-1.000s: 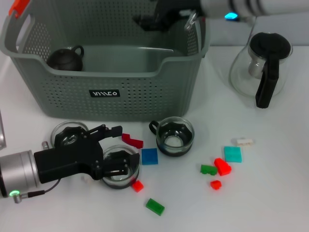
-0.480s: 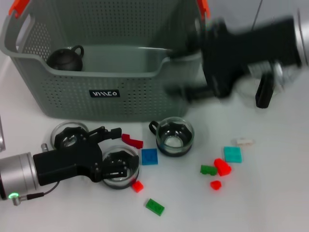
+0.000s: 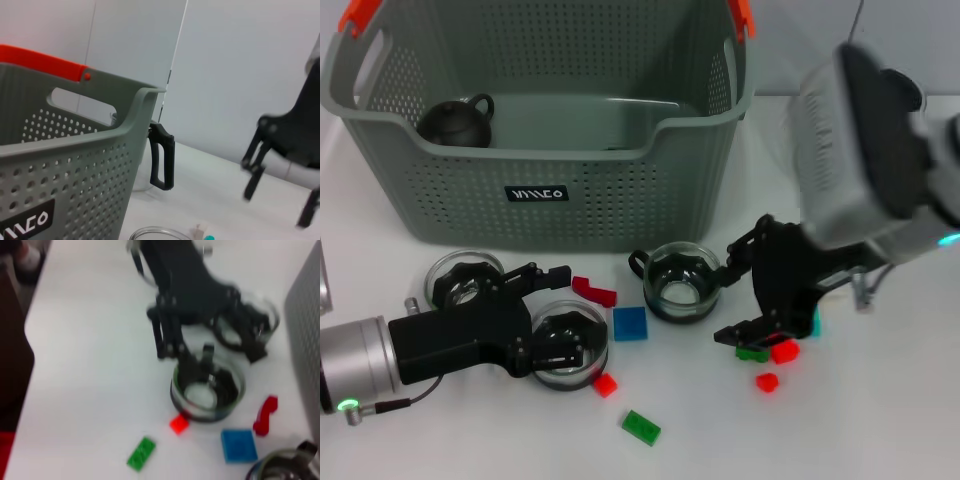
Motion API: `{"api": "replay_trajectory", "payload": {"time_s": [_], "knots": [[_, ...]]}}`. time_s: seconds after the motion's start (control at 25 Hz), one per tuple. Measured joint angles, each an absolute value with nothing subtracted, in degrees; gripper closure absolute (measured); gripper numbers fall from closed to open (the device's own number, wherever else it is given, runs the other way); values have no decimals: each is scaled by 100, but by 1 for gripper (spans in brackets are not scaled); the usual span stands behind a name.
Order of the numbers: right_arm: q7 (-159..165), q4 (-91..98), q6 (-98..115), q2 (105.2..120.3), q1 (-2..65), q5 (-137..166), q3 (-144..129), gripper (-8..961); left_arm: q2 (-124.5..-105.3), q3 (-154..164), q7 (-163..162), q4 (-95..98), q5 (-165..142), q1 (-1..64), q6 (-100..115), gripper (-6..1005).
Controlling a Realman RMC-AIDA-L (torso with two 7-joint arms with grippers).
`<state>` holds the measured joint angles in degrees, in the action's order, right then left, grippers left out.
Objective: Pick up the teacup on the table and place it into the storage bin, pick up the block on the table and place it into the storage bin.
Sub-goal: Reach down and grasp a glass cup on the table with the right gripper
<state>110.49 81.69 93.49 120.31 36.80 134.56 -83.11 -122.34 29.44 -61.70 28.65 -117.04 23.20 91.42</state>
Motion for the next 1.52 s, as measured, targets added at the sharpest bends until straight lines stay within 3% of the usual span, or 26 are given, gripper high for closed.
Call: {"api": "replay_trajectory", "payload": {"time_s": [0.64,0.88,1.08,1.2,1.52], "knots": [[11439,6181,7420,12059,4633,14032,-9430,325,-12234,2944,-6170,2856,-11706,2315,9096,88],[11400,5825,7323,12071,4826,14034,-9488,257,-12244,2944,-6170,2847,-11697,2301,9096,89],[11355,5684,7148,12087,4859,13990,-9737,51,-12243,2944,-6164,2821,-11681,2295,9096,89],[11355,5656,7012,12087,4847,13904,-9917,5,-12243,2944,-6162,2820,-11682,2291,9096,89],[11355,5280,6550,12096,4942,13718,-10329,16,-12243,2944,-6152,2821,-11698,2282,9097,90]]}}
